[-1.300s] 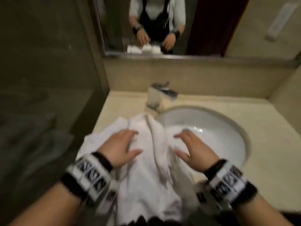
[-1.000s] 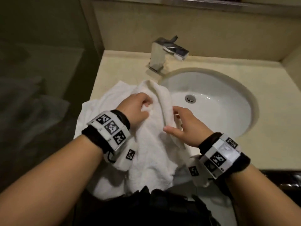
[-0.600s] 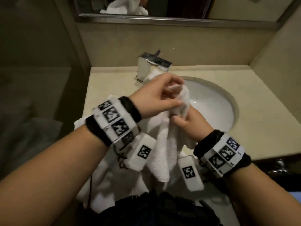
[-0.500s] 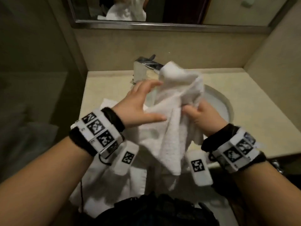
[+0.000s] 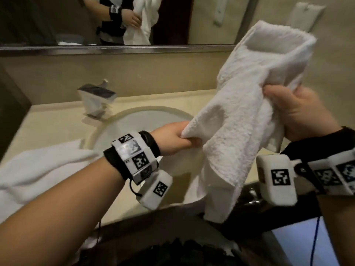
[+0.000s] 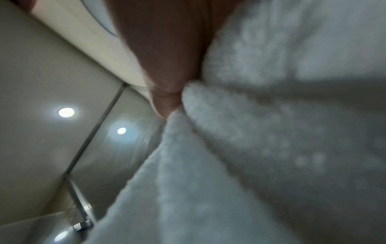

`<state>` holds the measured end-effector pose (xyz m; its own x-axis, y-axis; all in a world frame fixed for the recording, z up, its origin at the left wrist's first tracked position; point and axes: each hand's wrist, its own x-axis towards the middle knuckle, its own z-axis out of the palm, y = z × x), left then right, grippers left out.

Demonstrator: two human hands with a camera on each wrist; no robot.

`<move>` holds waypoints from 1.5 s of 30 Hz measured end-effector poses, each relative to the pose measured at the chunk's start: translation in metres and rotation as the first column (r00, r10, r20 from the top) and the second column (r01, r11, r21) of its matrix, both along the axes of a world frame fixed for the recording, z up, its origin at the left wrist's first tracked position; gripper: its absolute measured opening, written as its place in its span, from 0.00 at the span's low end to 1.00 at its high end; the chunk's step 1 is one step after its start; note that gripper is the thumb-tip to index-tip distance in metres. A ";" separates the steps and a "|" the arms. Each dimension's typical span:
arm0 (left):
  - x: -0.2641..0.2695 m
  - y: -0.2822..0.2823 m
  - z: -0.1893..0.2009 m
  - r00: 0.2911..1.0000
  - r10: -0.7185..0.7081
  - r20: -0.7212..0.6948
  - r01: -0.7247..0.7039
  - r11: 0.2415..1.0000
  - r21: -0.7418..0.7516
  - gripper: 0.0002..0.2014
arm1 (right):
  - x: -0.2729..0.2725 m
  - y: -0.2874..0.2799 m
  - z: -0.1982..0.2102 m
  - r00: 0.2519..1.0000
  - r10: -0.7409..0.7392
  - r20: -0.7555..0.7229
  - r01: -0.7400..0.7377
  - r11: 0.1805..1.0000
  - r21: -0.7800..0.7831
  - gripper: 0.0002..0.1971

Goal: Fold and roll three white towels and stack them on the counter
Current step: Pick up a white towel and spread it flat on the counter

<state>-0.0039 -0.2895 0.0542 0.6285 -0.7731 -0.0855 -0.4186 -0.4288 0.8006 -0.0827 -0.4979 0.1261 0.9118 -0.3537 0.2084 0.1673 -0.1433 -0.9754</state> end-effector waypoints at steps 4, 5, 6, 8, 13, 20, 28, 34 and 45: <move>-0.005 -0.088 -0.021 0.999 -0.014 -0.052 0.015 1.000 0.022 0.20 | -0.016 -0.084 -0.013 0.993 -0.052 -0.108 0.051 0.999 -0.014 0.05; -0.002 -0.102 -0.027 1.000 0.006 -0.010 -0.005 0.997 0.081 0.20 | -0.012 -0.098 -0.023 0.988 -0.058 -0.145 0.057 0.998 -0.011 0.04; 0.002 -0.116 -0.036 0.998 0.038 0.051 -0.045 0.987 0.155 0.20 | -0.008 -0.112 -0.036 0.979 -0.057 -0.194 0.056 0.998 -0.015 0.04; 0.011 -0.131 -0.052 0.974 0.121 0.192 -0.173 0.942 0.287 0.18 | 0.005 -0.130 -0.070 0.947 -0.050 -0.317 0.045 0.999 -0.022 0.06; 0.011 -0.146 -0.074 0.952 0.237 0.193 -0.264 0.957 0.125 0.18 | 0.027 -0.160 -0.157 0.812 -0.056 -0.581 0.003 0.996 -0.092 0.15; -0.025 -0.194 -0.122 0.788 -0.494 0.367 0.236 0.793 0.561 0.39 | 0.013 -0.197 -0.182 0.735 -0.122 -0.667 -0.051 0.971 -0.234 0.16; -0.009 -0.207 -0.130 0.881 -0.300 0.367 0.110 0.883 0.457 0.17 | 0.010 -0.228 -0.146 0.863 -0.166 -0.478 0.230 0.970 0.078 0.08; 0.030 -0.175 -0.038 0.973 0.220 -0.070 -0.223 0.974 -0.043 0.12 | -0.007 -0.200 -0.144 0.892 -0.261 -0.370 0.021 0.840 -0.542 0.16; 0.033 -0.190 0.046 0.881 0.286 0.378 -0.323 0.946 0.037 0.06 | 0.027 -0.134 -0.129 0.936 -0.162 -0.311 -0.030 0.846 -0.532 0.07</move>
